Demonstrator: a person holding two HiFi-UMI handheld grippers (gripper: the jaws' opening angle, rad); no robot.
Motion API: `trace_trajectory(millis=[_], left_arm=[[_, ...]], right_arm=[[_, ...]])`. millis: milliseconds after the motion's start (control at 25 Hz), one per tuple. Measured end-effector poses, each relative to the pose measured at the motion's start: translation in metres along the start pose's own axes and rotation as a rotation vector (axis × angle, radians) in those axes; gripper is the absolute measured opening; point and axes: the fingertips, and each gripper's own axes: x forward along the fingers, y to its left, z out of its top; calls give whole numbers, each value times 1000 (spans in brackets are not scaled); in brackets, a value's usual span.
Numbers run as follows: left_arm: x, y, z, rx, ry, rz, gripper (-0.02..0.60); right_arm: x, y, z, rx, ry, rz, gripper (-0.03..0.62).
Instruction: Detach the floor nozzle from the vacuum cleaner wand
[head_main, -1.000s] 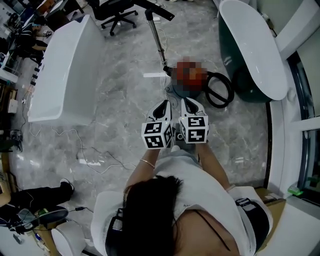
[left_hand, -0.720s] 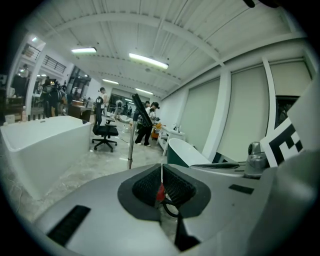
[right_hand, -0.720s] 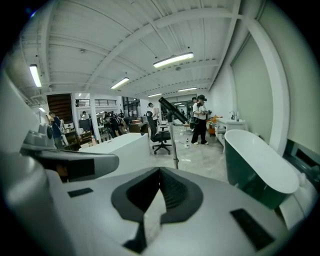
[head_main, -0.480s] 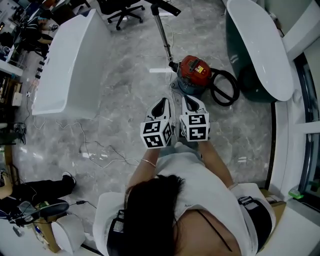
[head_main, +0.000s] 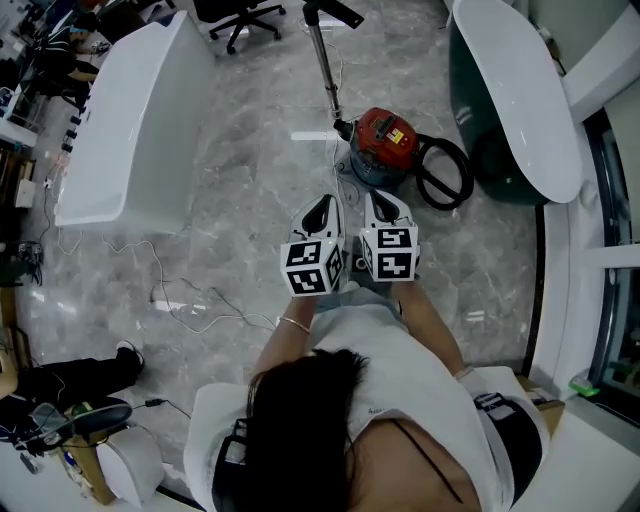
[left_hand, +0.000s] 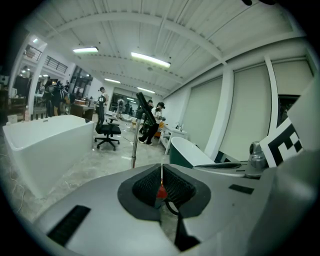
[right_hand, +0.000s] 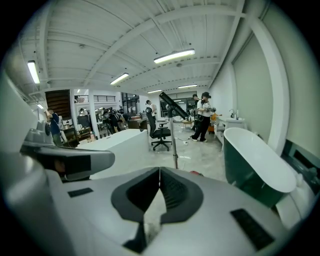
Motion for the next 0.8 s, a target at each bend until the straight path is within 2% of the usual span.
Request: trace_trajectory(millis=[280, 800], left_arm=[[17, 14, 11, 24, 10, -28, 12], [68, 50, 34, 6, 23, -39, 12]], right_arm=[[21, 1, 17, -5, -15, -12, 15], [78, -9, 40, -8, 7, -48, 15]])
